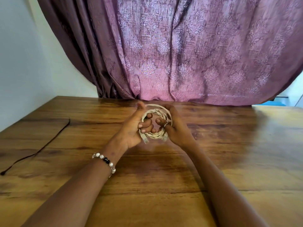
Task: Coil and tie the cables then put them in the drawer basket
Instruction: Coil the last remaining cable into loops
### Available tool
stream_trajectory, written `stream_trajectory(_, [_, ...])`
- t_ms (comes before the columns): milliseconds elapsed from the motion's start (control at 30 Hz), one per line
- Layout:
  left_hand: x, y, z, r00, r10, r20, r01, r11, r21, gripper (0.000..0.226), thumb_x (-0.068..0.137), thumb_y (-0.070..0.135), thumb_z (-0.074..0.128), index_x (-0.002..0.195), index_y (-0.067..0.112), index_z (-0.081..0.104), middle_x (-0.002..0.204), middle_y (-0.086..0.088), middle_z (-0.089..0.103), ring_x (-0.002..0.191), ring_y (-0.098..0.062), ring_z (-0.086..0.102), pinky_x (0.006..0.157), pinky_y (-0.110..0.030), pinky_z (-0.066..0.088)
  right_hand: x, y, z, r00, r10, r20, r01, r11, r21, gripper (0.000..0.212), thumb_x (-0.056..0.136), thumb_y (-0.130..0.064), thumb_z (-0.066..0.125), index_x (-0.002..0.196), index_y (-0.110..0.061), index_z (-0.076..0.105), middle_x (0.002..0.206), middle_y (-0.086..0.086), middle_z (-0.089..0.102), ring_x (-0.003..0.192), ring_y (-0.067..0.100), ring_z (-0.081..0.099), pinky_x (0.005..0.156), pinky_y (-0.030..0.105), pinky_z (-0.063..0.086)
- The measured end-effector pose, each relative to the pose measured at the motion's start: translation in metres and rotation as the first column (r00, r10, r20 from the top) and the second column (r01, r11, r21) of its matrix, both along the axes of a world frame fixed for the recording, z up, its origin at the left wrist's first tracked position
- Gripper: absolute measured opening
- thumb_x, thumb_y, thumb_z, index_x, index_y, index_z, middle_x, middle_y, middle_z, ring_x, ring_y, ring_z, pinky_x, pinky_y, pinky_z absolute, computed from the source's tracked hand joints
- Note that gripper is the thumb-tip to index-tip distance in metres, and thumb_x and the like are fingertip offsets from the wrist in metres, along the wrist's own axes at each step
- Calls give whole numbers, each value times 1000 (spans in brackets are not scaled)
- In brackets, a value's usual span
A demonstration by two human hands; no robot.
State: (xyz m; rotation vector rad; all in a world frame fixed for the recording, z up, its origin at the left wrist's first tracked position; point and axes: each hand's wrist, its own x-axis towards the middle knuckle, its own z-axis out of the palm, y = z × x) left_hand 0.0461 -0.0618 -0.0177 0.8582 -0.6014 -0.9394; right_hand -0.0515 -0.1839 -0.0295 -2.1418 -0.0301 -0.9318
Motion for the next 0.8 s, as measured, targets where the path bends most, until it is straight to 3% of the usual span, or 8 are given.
stream_trajectory(67, [-2,3,6,998,9,-55,-9,1000,-2,62,66,76,46,62,14,42,30,7,23,26,-7,21,44,-20,36,0,3,0,999,27,28,-24,996,-88,45,93,-14,54,133,-2,37,118,6,58,104,17,60,87,33,50])
stream_trajectory(133, [-2,4,9,994,19,-104,-20,1000,-4,66,78,76,35,54,15,41,30,6,22,25,-8,19,43,-19,29,1,8,1,998,21,60,-13,993,-119,46,93,-7,50,136,-1,34,124,5,54,109,14,56,92,25,46])
stream_trajectory(200, [-3,4,8,992,31,-119,-29,999,16,63,86,66,38,49,16,42,30,6,22,24,-8,20,43,-20,32,1,9,-1,998,-5,68,17,983,-185,46,93,-6,48,136,1,34,125,7,52,110,13,54,94,20,42])
stream_trajectory(300, [-4,3,5,998,60,-21,-58,995,82,52,93,49,44,53,15,42,32,5,25,26,-8,22,46,-23,38,1,5,-7,996,-81,38,89,948,-307,47,93,-17,46,135,2,41,125,15,56,111,23,55,96,25,41])
stream_trajectory(400, [-7,1,4,997,58,50,-61,995,76,45,91,44,47,61,11,42,34,5,27,28,-8,25,51,-26,41,0,1,-8,993,-115,13,114,951,-286,52,89,-23,41,135,1,44,129,16,56,116,23,53,99,25,38])
stream_trajectory(500, [-7,-1,5,998,43,48,-46,998,49,44,93,43,46,67,8,47,35,4,28,30,-10,29,54,-29,46,2,-1,-7,991,-124,53,132,969,-208,43,90,-15,42,131,-2,49,118,11,62,102,19,59,87,25,45])
stream_trajectory(700, [-11,-3,9,993,-92,69,91,996,20,53,79,58,49,78,6,56,40,4,35,32,-7,32,55,-28,50,4,5,-2,966,-217,138,238,956,-169,36,78,8,41,109,-2,56,86,-7,61,76,5,55,64,9,38])
stream_trajectory(800, [-14,-3,9,991,-57,117,54,998,30,49,81,57,49,73,9,51,39,6,29,31,-7,28,52,-28,48,2,8,1,961,-225,158,257,942,-216,35,77,8,41,107,-2,56,83,-5,60,72,8,54,61,20,40])
